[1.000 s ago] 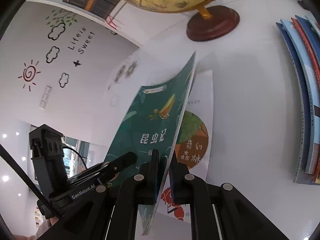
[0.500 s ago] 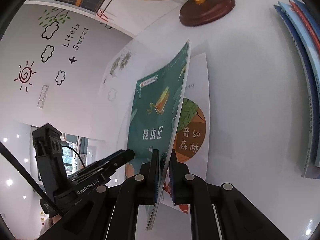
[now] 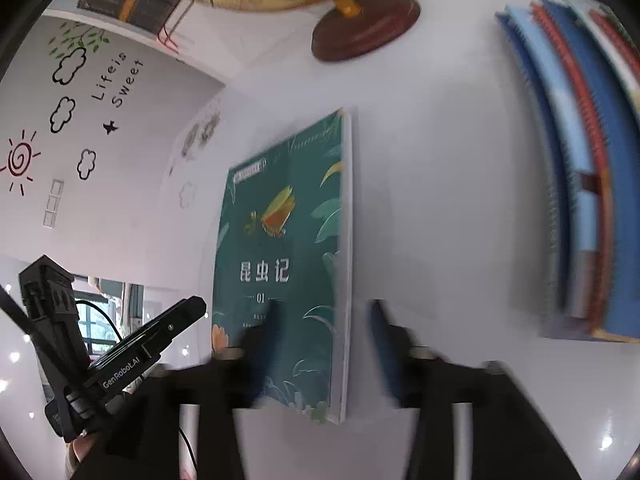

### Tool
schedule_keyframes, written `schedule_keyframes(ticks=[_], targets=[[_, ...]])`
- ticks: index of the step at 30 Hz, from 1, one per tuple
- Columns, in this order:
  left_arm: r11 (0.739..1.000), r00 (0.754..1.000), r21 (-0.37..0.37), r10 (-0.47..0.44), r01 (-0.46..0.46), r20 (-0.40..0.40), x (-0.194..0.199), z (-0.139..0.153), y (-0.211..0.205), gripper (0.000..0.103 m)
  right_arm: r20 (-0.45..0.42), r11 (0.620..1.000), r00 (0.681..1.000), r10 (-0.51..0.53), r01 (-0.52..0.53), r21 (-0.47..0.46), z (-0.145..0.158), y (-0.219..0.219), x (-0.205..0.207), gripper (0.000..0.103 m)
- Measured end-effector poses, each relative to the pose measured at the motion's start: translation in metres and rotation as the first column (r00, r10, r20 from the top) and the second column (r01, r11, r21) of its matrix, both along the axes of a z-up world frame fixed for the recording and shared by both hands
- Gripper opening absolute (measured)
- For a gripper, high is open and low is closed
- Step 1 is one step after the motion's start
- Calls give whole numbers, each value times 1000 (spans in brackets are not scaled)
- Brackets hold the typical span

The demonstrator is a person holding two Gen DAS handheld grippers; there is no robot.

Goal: Organize books
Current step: 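Carry the green book beside the globe and lower it flat with the left tool, then open the left tool, release the green book, and move back to the row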

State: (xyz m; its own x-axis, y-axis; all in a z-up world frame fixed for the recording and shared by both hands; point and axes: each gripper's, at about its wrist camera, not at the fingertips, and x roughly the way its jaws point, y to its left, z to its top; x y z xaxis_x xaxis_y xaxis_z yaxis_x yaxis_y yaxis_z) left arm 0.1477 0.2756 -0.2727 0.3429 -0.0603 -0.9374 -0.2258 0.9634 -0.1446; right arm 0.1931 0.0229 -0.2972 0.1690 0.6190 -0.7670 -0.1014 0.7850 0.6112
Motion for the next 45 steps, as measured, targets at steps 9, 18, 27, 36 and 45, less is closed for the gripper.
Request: schedule_keyframes(ticks=[9, 18, 27, 36, 45], targets=[[995, 999, 99, 29, -33, 43, 2, 37, -30, 32, 203, 993, 974, 97, -82, -83, 51, -23, -11, 59], [990, 984, 139, -42, 18, 171, -1, 83, -97, 32, 419, 983, 902, 104, -31, -178, 102, -78, -39, 59], [988, 968, 120, -120, 96, 219, -8, 104, -163, 32, 531, 988, 847, -18, 96, -119, 133, -160, -62, 72], [980, 959, -15, -191, 199, 208, -2, 103, -222, 32, 510, 978, 843, -167, 206, -20, 132, -238, -81, 74], [948, 922, 51, -318, 315, 222, 2, 114, -285, 32, 467, 948, 836, -288, 318, 16, 117, -296, -98, 75]])
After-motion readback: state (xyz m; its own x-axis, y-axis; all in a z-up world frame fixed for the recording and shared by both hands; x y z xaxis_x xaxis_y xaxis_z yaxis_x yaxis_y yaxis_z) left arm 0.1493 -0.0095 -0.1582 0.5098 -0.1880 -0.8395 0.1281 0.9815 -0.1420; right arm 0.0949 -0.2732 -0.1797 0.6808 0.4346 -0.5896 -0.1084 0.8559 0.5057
